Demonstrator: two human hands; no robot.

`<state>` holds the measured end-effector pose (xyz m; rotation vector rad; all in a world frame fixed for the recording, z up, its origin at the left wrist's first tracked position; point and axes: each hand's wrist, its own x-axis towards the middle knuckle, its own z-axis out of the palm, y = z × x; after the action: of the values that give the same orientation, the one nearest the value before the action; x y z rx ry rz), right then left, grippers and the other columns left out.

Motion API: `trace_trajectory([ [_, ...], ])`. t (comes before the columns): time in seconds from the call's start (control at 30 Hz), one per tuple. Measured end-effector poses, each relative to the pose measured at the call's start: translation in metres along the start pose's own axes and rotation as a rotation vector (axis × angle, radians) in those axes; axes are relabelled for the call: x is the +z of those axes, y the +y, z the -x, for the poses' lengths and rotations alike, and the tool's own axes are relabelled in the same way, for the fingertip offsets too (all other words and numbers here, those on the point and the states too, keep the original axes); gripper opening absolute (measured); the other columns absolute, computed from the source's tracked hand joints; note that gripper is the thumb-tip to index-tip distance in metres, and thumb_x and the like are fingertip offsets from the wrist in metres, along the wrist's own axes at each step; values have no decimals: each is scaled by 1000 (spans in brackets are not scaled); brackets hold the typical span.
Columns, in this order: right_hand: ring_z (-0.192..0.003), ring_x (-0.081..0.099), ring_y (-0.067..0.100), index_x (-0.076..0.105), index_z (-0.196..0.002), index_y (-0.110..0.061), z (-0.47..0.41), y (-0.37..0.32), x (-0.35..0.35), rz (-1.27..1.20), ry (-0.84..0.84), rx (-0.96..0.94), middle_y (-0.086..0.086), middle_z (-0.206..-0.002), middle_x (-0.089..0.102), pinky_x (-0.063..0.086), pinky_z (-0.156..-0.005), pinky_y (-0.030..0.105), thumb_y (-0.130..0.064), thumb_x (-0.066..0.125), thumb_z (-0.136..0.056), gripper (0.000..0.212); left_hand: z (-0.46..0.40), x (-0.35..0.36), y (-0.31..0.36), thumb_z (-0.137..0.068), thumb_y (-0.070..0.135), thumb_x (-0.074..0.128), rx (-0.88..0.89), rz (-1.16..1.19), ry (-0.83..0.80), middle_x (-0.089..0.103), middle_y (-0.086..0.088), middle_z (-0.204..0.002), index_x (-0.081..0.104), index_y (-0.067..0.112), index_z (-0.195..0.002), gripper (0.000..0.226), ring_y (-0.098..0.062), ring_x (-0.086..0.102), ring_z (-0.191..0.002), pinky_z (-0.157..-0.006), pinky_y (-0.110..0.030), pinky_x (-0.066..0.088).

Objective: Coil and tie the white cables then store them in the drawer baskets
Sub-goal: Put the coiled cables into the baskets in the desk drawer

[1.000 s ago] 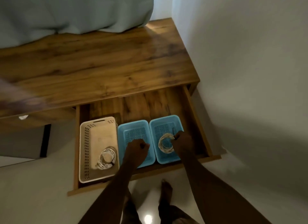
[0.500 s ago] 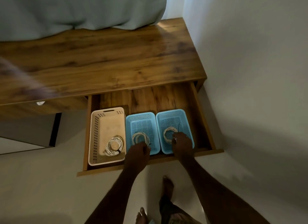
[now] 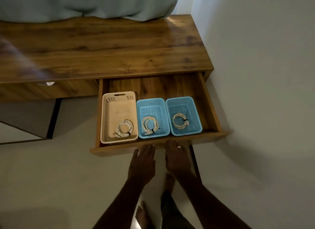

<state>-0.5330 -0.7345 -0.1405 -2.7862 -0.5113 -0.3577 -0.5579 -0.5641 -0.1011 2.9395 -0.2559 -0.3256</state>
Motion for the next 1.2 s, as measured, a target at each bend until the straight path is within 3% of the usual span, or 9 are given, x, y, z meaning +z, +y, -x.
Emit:
trace_trajectory([
  [0.1, -116, 65, 33, 65, -130, -4, -3, -9, -2, -13, -166, 60, 16, -132, 65, 50, -97, 46, -20, 44, -89, 48, 1, 6, -4, -74, 31, 72, -41, -10, -15, 51, -13, -145, 51, 6, -140, 74, -29, 47, -136, -104, -53, 42],
  [0.27, -126, 60, 32, 60, -134, -4, -8, -19, -5, -1, -298, 123, 14, -136, 62, 46, -104, 48, -20, 41, -84, 56, -5, 15, -5, -70, 34, 74, -81, -32, -71, 45, -13, -150, 46, 7, -143, 83, -28, 40, -141, -108, -61, 33],
  [0.37, -128, 58, 32, 60, -136, -5, -13, -21, -7, 22, -333, 148, 14, -138, 61, 44, -105, 52, -17, 38, -81, 60, -13, 9, -3, -84, 37, 57, -79, -67, -116, 16, -10, -163, 18, 10, -155, 85, -25, 11, -151, -116, -61, 11],
  [0.43, -131, 56, 31, 57, -139, -6, -19, -21, -8, 47, -358, 152, 13, -142, 59, 40, -108, 53, -15, 41, -79, 63, -23, 2, -5, -90, 38, 48, -90, -71, -138, 5, -8, -165, 7, 12, -156, 82, -22, 2, -152, -116, -60, 5],
  [0.57, -139, 48, 30, 48, -146, -7, -43, -21, -4, 53, -417, 173, 11, -149, 51, 36, -110, 54, -10, 71, -70, 80, -50, -14, -19, -90, 40, 47, -80, -73, -183, 7, -5, -165, 9, 15, -156, 80, -20, 4, -152, -114, -61, 13],
  [0.7, -136, 51, 32, 51, -144, -7, -77, -18, 5, 74, -449, 184, 12, -147, 53, 43, -105, 56, -15, 83, -63, 88, -81, -28, -35, -91, 41, 48, -76, -60, -210, 7, 0, -165, 10, 20, -156, 79, -15, 6, -152, -111, -59, 22],
  [0.87, -129, 58, 31, 57, -139, -6, -125, -7, 11, 94, -455, 147, 12, -142, 59, 47, -100, 56, -16, 87, -53, 92, -127, -42, -51, -89, 39, 51, -113, 1, -243, 0, 4, -165, 4, 23, -156, 83, -14, 0, -152, -110, -57, 27],
  [1.03, -131, 57, 30, 59, -137, -7, -177, 6, 27, 106, -447, 141, 11, -142, 59, 49, -99, 54, -26, 90, -46, 99, -170, -46, -63, -89, 36, 54, -153, 32, -207, -8, 5, -165, -1, 24, -156, 88, -13, -7, -151, -102, -49, 42],
  [1.2, -139, 46, 35, 46, -146, -9, -220, 17, 42, 44, -475, 154, 12, -152, 48, 46, -104, 57, -24, 91, -52, 106, -212, -52, -77, -90, 30, 50, -172, 30, -167, -11, 5, -164, -5, 24, -156, 86, -14, -11, -151, -96, -45, 48],
])
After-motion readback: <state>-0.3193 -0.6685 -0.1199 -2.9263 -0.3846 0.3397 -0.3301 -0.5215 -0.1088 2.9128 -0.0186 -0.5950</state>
